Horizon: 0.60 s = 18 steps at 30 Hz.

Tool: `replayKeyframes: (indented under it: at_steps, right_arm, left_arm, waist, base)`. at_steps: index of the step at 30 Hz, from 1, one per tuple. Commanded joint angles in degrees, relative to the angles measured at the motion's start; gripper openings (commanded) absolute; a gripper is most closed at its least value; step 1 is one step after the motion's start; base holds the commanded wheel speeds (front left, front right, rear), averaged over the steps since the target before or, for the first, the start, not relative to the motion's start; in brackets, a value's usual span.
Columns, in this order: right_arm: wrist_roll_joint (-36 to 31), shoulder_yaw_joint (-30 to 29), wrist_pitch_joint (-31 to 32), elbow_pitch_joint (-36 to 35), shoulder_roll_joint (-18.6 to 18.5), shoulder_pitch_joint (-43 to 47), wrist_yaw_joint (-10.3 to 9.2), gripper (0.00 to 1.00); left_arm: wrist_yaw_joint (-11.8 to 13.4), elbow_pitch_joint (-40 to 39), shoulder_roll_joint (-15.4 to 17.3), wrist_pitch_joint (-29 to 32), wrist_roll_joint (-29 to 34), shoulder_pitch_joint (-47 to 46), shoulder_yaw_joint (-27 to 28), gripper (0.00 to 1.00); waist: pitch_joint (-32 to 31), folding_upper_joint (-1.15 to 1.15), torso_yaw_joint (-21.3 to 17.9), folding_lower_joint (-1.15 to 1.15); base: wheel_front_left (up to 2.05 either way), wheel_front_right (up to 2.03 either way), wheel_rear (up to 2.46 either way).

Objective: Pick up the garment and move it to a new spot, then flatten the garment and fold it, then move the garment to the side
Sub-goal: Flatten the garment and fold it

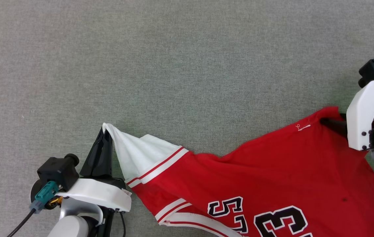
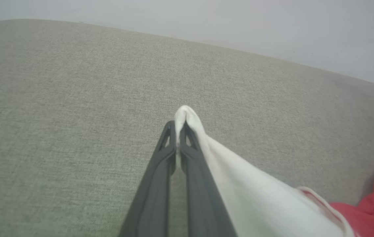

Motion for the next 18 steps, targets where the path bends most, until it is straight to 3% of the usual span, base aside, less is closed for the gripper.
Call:
replayKeyframes:
  at_steps: [1,10,18]
  right_arm:
    - [0.76,3.50,0.91,3.11,2.60,3.27,0.05,0.00]
    - [-0.94,2.59,-6.11,-0.81,-0.68,0.16,0.00,0.00]
    - [-4.99,-2.21,-13.22,0.33,-0.68,-3.76,0.00,0.00]
  left_arm:
    - [-0.03,0.32,-0.04,-0.40,-0.14,-0.67,0.17,0.00]
    - [-0.61,1.41,1.91,0.34,-0.80,-2.19,1.53,0.00]
    - [-4.28,5.33,6.05,3.29,-1.23,-14.12,3.78,0.00]
  waist:
    - [-0.29,0.00,0.01,0.00]
    - [-5.28,0.00,-1.37,0.00]
    - [-11.06,0.00,-3.31,0.00]
  base:
    - [0.00,0.00,0.00]
    - [0.00,0.00,0.00]
    - [0.00,0.00,0.00]
